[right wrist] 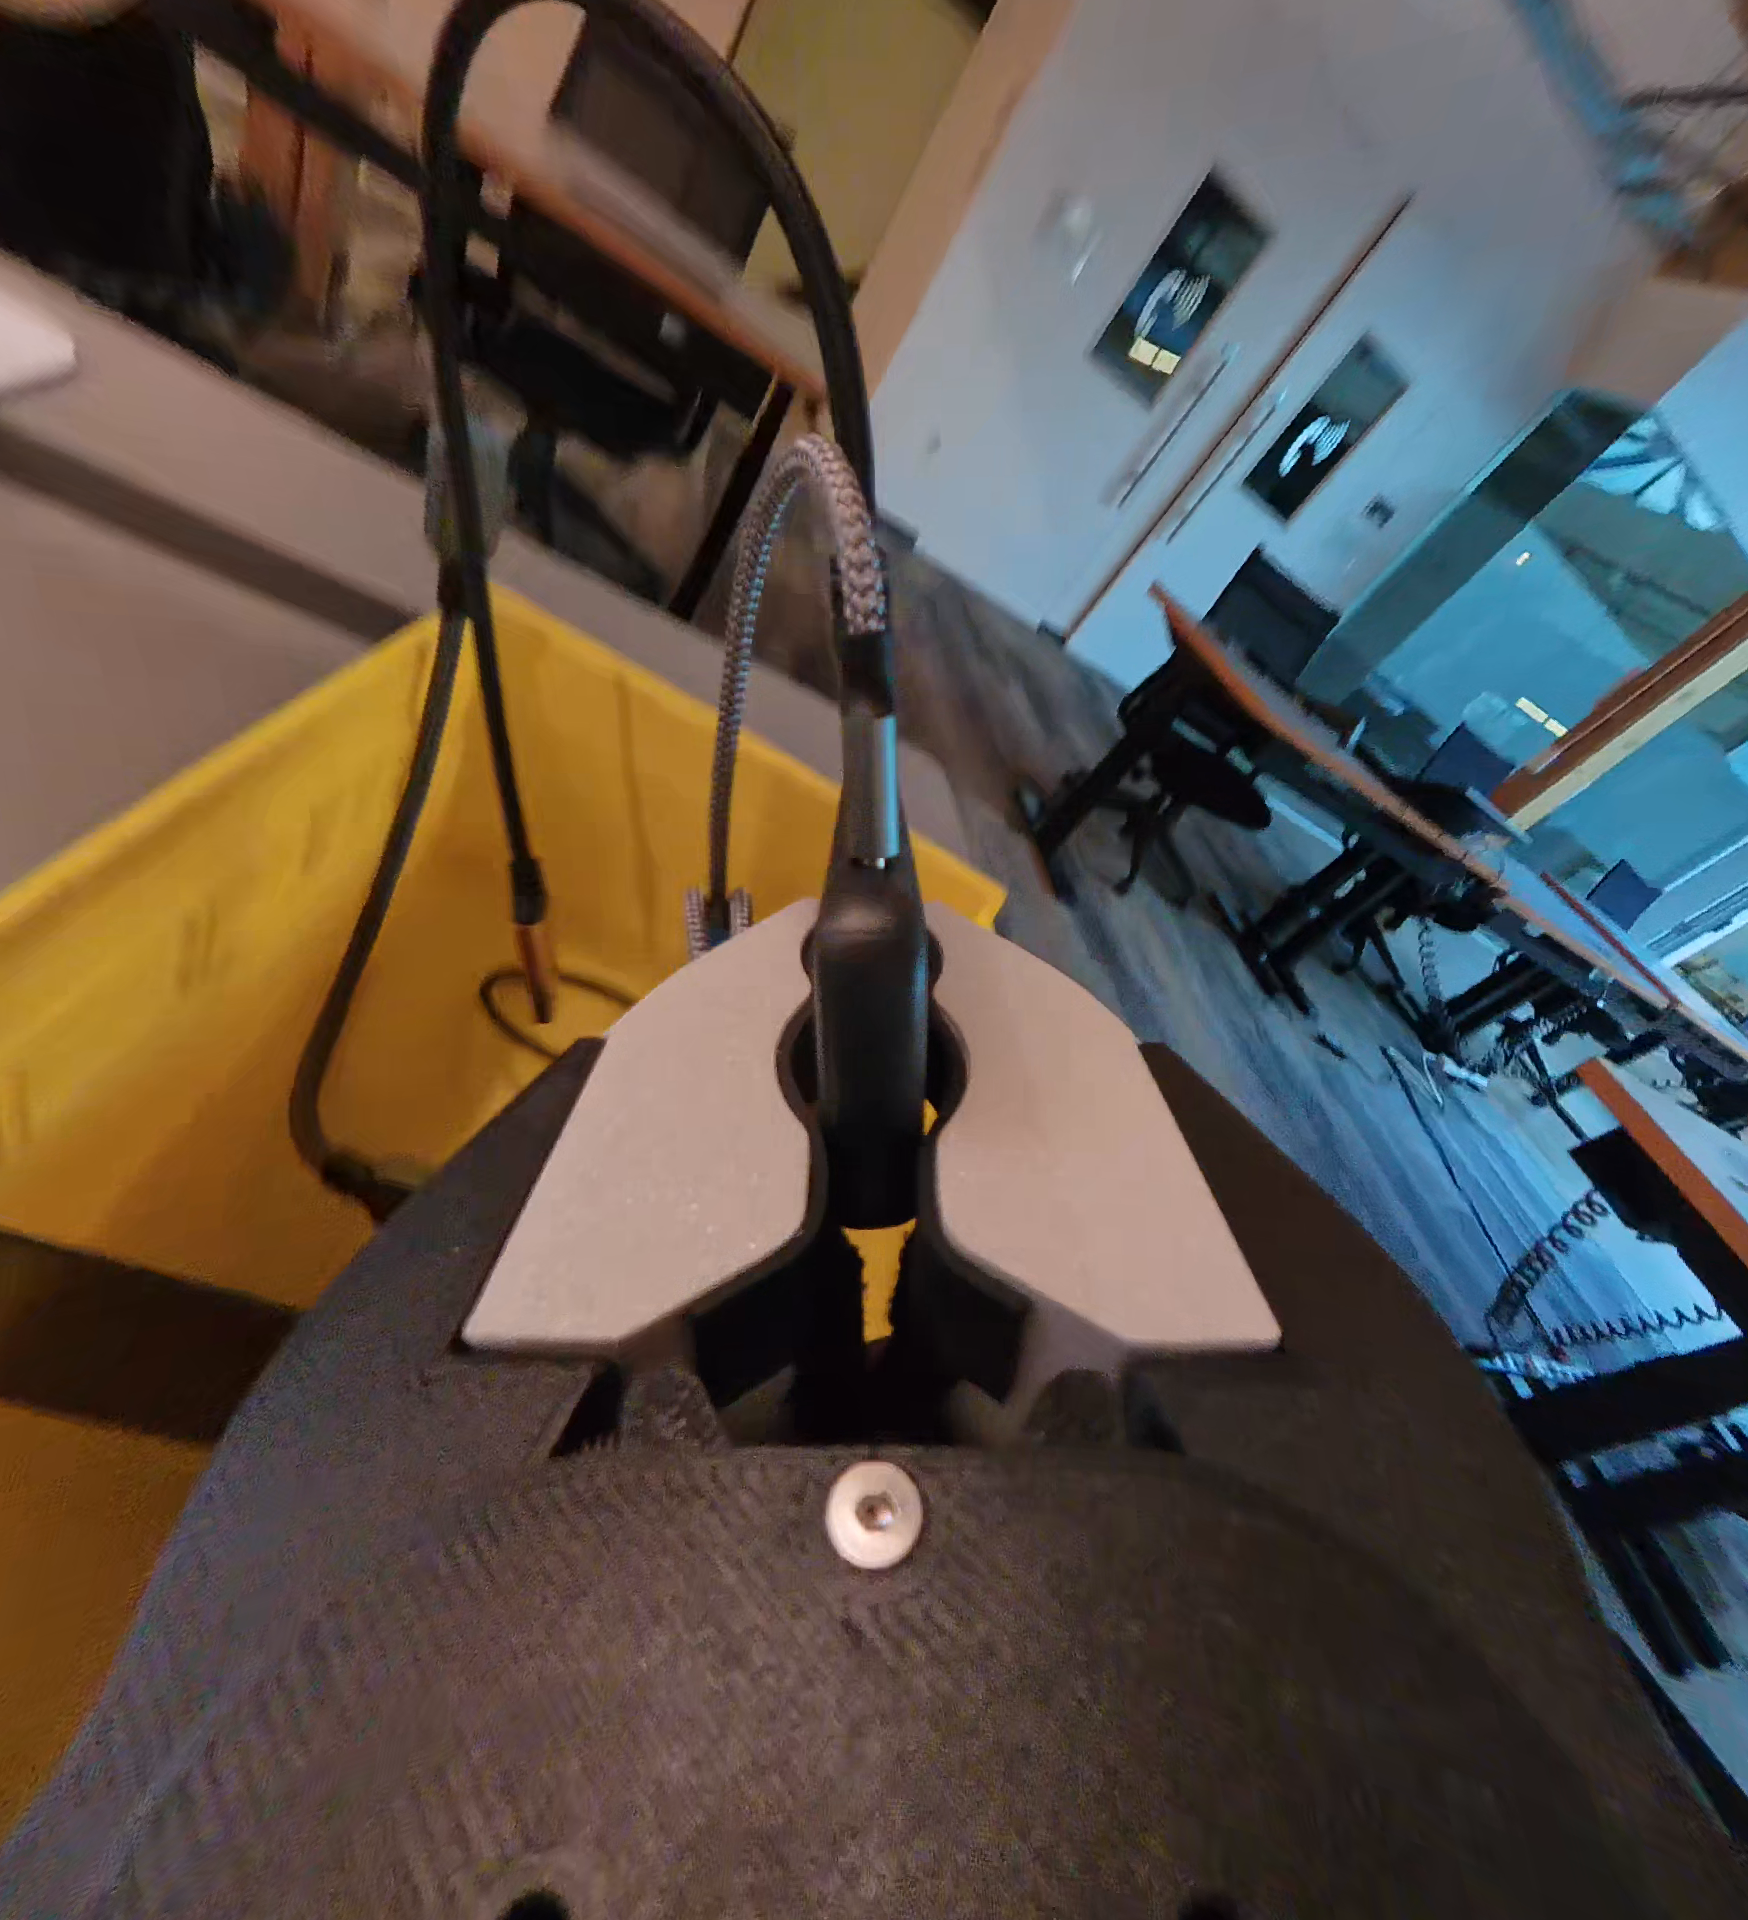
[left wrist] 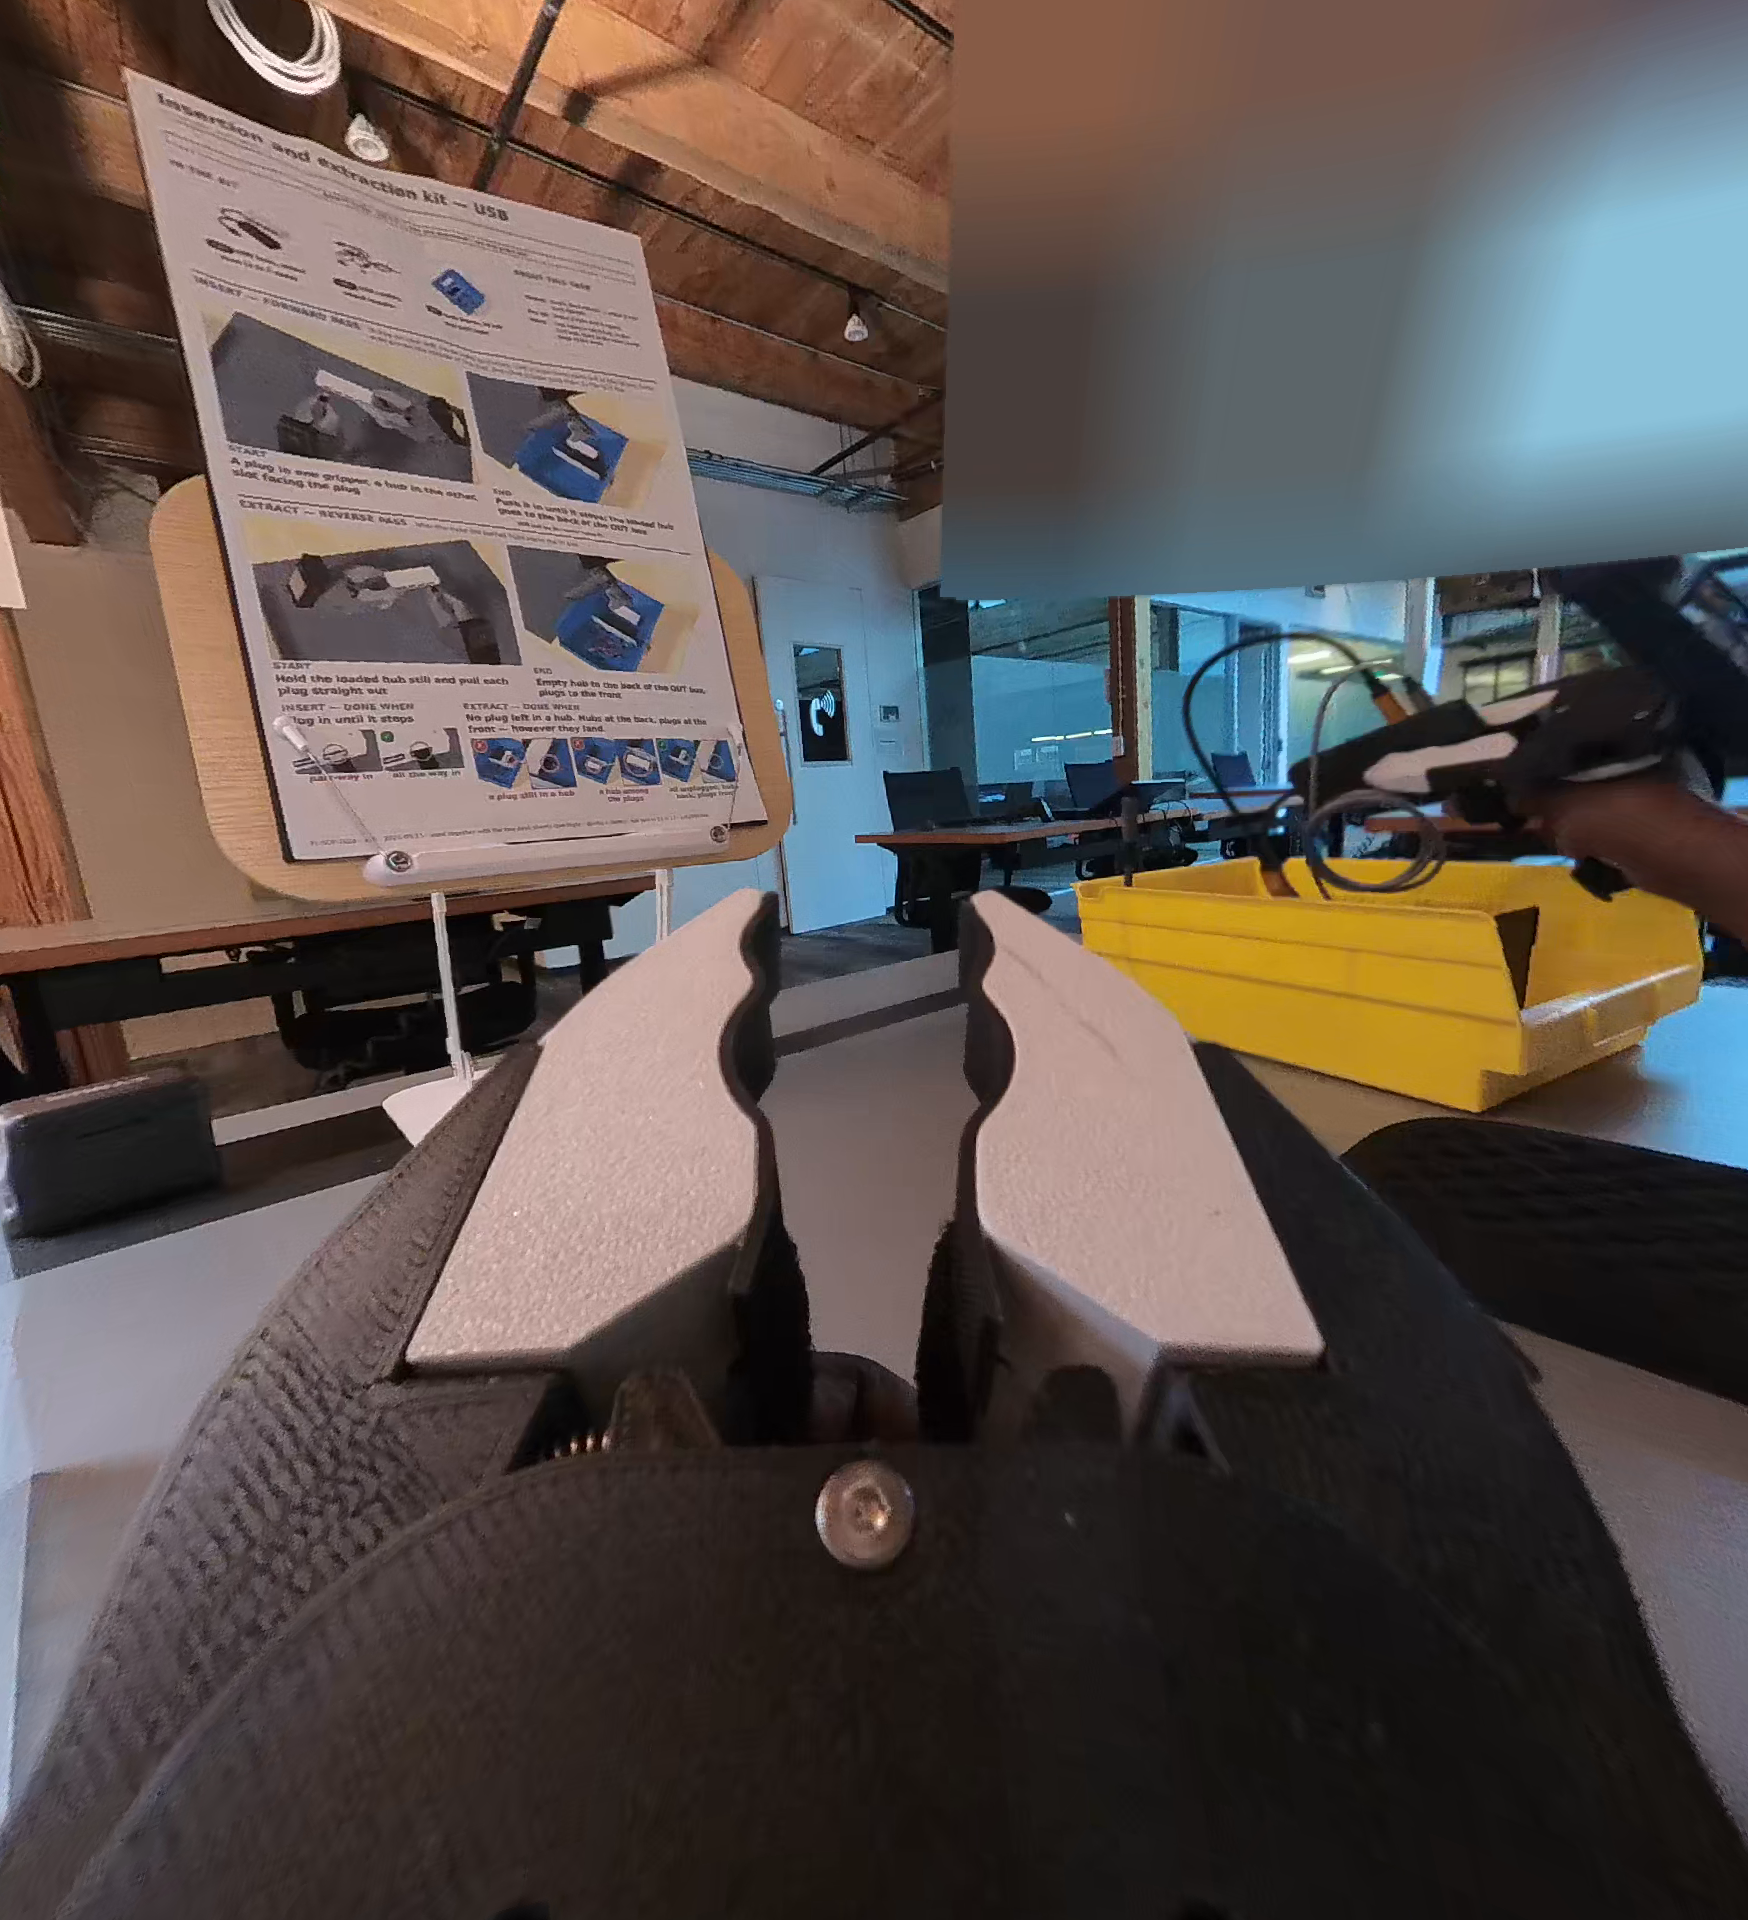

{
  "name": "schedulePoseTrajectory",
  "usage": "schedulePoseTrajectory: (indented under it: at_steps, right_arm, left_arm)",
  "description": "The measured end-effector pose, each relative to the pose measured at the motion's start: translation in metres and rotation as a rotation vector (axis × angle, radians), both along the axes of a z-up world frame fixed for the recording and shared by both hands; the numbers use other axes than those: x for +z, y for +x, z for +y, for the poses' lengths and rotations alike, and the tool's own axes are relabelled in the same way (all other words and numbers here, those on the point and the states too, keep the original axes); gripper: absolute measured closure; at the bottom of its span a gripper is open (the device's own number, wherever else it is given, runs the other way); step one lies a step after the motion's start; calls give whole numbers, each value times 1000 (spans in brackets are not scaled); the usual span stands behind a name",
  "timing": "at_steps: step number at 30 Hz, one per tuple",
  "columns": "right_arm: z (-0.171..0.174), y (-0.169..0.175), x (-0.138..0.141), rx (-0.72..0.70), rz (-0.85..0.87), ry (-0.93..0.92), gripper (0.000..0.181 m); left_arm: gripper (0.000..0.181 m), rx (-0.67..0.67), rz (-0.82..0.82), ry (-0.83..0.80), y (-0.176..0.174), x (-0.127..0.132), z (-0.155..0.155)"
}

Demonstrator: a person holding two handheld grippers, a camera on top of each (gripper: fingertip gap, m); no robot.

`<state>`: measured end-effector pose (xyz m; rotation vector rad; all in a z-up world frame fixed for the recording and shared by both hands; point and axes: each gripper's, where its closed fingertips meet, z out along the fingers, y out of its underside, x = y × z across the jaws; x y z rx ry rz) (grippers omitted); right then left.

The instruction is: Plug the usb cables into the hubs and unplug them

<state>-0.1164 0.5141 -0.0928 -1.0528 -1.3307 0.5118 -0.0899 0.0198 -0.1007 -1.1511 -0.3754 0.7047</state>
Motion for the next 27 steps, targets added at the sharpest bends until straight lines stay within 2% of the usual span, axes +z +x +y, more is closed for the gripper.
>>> schedulePoseTrajectory:
  at_steps: [4,11,14,17,22,27]
  right_arm:
    - [-3,-4,-34,-19,-159,49,166]
    - [-15,-5,-66,19,-430,117,149]
    - [-22,3,-71,55,-515,65,142]
    - [-37,13,-71,132,-558,-71,110]
    - [-51,24,-28,175,-357,-175,83]
    - [-72,36,35,197,40,-202,42]
  left_arm:
    - [148,1,20,-38,2,-2,5]
    - [148,4,-1,8,-1,0,-1]
    - [148,3,-7,22,-2,0,-3]
    - [148,-1,-9,21,-2,0,-3]
    - [148,-4,-7,23,-2,0,-3]
    - [146,0,-3,32,-1,2,-4]
